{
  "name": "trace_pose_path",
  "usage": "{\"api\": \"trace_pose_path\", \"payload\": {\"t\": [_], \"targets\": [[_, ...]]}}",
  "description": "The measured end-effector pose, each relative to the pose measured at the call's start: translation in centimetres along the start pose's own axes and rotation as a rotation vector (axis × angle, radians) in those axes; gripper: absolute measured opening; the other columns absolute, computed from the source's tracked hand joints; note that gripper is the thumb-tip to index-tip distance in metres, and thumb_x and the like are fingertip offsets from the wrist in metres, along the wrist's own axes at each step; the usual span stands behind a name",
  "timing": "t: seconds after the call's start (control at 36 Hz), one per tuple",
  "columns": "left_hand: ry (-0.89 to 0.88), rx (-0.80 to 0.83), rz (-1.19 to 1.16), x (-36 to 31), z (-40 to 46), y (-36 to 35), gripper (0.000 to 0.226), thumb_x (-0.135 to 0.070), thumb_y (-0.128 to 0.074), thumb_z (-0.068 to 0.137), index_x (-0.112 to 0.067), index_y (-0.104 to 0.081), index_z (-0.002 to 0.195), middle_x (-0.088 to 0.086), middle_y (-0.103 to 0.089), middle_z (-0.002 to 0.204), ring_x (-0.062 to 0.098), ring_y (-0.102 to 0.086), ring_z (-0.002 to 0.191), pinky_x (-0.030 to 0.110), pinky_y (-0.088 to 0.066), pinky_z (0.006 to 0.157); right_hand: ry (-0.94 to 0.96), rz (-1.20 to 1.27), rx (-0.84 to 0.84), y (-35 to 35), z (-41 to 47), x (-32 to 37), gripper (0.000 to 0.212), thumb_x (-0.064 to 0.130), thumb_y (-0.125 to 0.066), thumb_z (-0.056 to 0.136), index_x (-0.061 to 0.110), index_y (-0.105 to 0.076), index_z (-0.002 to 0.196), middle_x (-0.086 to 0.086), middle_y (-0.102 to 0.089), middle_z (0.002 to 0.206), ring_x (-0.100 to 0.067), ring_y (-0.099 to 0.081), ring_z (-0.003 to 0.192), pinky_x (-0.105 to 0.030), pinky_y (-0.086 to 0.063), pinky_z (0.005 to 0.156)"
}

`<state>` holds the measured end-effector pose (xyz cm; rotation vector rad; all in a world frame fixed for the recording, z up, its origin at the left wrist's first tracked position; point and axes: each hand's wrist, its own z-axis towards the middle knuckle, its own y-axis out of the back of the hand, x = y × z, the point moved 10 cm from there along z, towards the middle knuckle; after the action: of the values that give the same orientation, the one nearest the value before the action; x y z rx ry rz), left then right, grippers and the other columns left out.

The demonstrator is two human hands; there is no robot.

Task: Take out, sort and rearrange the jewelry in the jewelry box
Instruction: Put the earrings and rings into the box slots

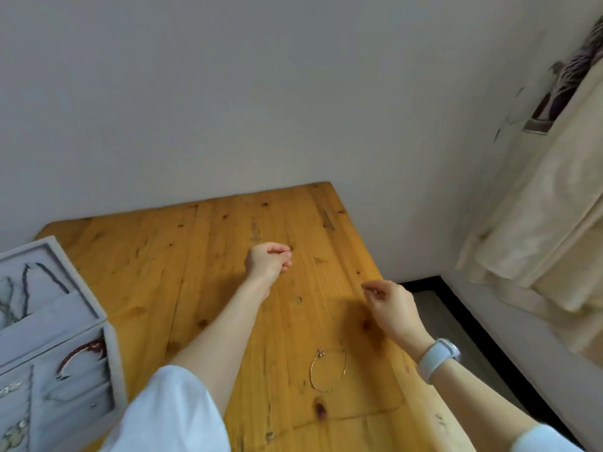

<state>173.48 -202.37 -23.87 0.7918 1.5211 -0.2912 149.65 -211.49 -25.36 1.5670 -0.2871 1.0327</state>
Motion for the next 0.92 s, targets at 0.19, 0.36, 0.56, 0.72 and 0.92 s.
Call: {"api": "trace_pose_path", "payload": {"t": [0.19,0.36,0.56,0.72,0.92], "targets": [[-0.043,-0.019,-0.028,-0.4,7.4,-6.2,0.01,0.001,-0.063,0.082,-0.005,-0.068,0.089,0.008,-0.067,0.082,0.015,-0.062,0.07,0.025,-0.052,0.073,0.1,-0.116,-0.164,-0.4,4.0,-0.8,0.015,0.015,-0.052,0.09,0.015,-0.061,0.101,0.002,-0.061,0.093,-0.014,-0.052,0.092,-0.021,-0.038,0.073],[-0.231,-0.056,0.165,-2.7,10.3,-10.1,0.01,-0.013,-0.065,0.083,-0.016,-0.071,0.09,-0.001,-0.067,0.089,0.009,-0.056,0.082,0.014,-0.036,0.067,0.112,-0.173,-0.198,-1.1,5.6,-0.6,0.01,0.019,-0.053,0.089,0.016,-0.061,0.091,0.004,-0.056,0.088,-0.013,-0.053,0.077,-0.025,-0.044,0.067],[-0.32,-0.042,0.401,-2.0,10.7,-12.1,0.02,-0.021,-0.056,0.09,-0.024,-0.069,0.105,0.004,-0.066,0.113,0.025,-0.053,0.113,0.04,-0.038,0.101,0.119,-0.216,-0.233,-1.5,5.3,-0.5,0.01,0.017,-0.054,0.087,0.013,-0.061,0.091,0.001,-0.056,0.083,-0.016,-0.052,0.074,-0.024,-0.038,0.061],[-0.526,0.081,0.48,-2.3,6.5,-11.6,0.032,-0.01,-0.045,0.093,-0.011,-0.058,0.122,0.005,-0.053,0.129,0.021,-0.047,0.12,0.028,-0.033,0.1,0.08,-0.032,-0.131,-1.3,4.3,-1.3,0.03,0.001,-0.042,0.087,0.008,-0.057,0.111,0.002,-0.052,0.092,-0.015,-0.051,0.09,-0.018,-0.034,0.076],[-0.649,0.305,1.019,0.3,2.9,-14.2,0.05,-0.044,-0.027,0.097,-0.032,-0.021,0.145,-0.012,-0.016,0.154,0.016,-0.013,0.14,0.042,-0.008,0.113,-0.021,0.211,-0.192,0.5,2.8,-3.3,0.045,-0.015,-0.032,0.082,0.009,-0.057,0.111,-0.002,-0.059,0.097,-0.008,-0.053,0.089,0.0,-0.037,0.075]]}}
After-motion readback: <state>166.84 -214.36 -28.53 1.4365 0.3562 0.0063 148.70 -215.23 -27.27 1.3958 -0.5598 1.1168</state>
